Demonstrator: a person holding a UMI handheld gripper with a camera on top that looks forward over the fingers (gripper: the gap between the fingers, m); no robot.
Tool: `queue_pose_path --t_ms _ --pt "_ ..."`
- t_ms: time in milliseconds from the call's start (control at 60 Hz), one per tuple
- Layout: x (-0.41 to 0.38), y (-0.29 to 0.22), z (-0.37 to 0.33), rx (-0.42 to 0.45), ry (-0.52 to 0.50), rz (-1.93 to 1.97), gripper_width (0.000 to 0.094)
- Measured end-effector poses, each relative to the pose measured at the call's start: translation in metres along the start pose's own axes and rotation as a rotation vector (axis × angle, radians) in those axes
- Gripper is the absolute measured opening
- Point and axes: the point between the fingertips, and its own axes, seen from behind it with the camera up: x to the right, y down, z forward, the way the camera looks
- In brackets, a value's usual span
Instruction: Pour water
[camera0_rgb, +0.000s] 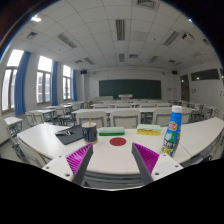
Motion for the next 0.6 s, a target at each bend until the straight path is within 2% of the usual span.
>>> queue_pose_path --t_ms 317,600 --pt "0.071 -0.003 -0.025 -0.012 0.130 -0.044 0.0841" --pt "0.207 -0.008 0.022 0.004 0.336 -0.089 0.0835"
